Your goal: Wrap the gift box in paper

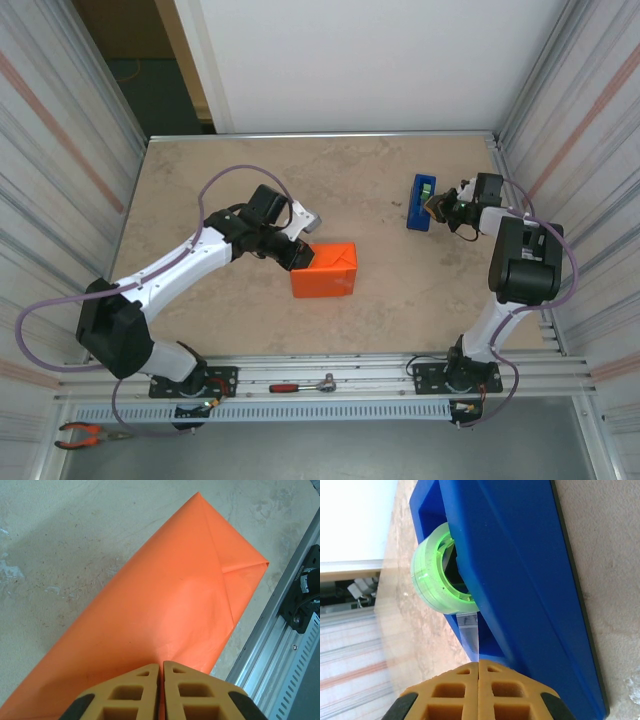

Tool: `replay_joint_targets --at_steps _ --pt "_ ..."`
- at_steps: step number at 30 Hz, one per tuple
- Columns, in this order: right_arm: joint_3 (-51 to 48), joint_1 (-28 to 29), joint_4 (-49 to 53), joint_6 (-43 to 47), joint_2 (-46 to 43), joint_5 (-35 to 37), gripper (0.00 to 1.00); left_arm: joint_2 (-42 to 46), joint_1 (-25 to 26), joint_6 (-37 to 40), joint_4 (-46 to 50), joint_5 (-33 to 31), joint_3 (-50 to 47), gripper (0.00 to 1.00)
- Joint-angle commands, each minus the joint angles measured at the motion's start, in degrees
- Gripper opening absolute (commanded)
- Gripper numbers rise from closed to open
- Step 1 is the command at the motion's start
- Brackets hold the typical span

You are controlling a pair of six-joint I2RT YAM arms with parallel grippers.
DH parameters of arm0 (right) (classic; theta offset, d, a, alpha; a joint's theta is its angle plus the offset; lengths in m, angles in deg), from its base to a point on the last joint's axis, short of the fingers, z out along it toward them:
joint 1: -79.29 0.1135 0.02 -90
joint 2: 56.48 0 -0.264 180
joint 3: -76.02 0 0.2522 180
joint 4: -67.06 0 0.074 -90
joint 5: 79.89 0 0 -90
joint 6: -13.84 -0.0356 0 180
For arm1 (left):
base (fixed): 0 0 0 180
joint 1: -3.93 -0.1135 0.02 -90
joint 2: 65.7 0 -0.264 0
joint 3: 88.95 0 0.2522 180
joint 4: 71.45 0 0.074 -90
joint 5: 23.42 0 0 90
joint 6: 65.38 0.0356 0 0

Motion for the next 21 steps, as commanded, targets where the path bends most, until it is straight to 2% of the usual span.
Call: replay_joint_targets --at_steps 1,10,21 --pt "-0.73 0.11 -1.22 -2.66 -3.74 -3.89 0.0 -3.37 0.91 1.45 4.2 -0.23 -2.74 0.11" --pt "-2.23 1.58 0.04 -4.48 -11.52 -3.46 0.0 -3.54 0.89 1.28 4.11 -0.25 -2.89 0.11" --pt "-8.53 2.2 1.81 -6.11 -17.05 -1.38 0.0 -3.63 1.36 1.14 4.09 -0.78 -3.04 0.11"
